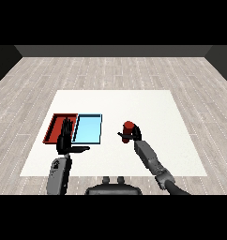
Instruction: Pick the red can and put it in the red box
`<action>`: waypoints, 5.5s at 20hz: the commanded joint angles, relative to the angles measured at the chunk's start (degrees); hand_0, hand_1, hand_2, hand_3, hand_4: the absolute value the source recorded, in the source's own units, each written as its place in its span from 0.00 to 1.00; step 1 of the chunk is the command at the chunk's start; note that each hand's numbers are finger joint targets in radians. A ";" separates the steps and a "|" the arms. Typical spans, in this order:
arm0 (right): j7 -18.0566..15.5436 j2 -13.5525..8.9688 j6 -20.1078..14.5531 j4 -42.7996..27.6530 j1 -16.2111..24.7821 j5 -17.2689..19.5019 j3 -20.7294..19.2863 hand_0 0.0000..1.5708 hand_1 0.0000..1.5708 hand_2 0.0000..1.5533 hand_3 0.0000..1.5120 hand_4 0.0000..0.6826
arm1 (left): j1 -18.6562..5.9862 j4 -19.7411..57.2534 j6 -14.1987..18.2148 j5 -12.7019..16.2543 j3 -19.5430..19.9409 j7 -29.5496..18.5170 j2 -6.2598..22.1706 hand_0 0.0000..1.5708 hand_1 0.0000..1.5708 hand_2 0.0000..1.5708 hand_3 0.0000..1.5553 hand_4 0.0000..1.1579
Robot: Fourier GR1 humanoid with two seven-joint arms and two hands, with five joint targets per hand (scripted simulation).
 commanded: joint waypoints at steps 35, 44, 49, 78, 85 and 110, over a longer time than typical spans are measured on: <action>16.87 0.45 -14.06 -48.69 14.33 10.55 13.46 0.92 0.92 0.92 0.91 0.96 | -9.62 8.25 8.87 1.05 -15.89 7.55 -1.99 0.00 0.00 0.00 0.00 0.00; 12.32 0.47 -17.58 -43.31 10.66 5.31 17.56 0.93 0.93 0.93 0.92 0.94 | -11.86 14.82 14.64 4.31 -23.76 8.19 -1.99 0.00 0.00 0.00 0.00 0.00; 15.97 0.47 -19.05 -49.41 13.58 7.84 19.80 0.93 0.93 0.93 0.91 0.93 | -13.01 19.16 11.98 5.85 -22.19 5.54 -1.99 0.00 0.00 0.00 0.00 0.00; 13.01 0.47 -23.20 -40.33 2.22 -3.16 27.81 0.94 0.94 0.94 0.91 0.94 | -19.00 25.28 14.46 12.55 -27.53 0.95 -1.97 0.00 0.00 0.00 0.00 0.14; 9.28 0.46 -27.06 -37.69 1.19 -7.27 31.81 0.90 0.90 0.93 0.90 0.92 | -16.45 25.96 30.76 16.77 -31.61 0.39 -1.96 0.85 0.85 0.90 0.87 0.82; 14.84 0.45 -28.98 -46.47 5.38 -0.76 33.54 0.00 0.00 0.00 0.00 0.00 | -22.43 22.52 36.91 8.79 -26.43 8.88 0.39 1.00 1.00 0.97 0.94 0.97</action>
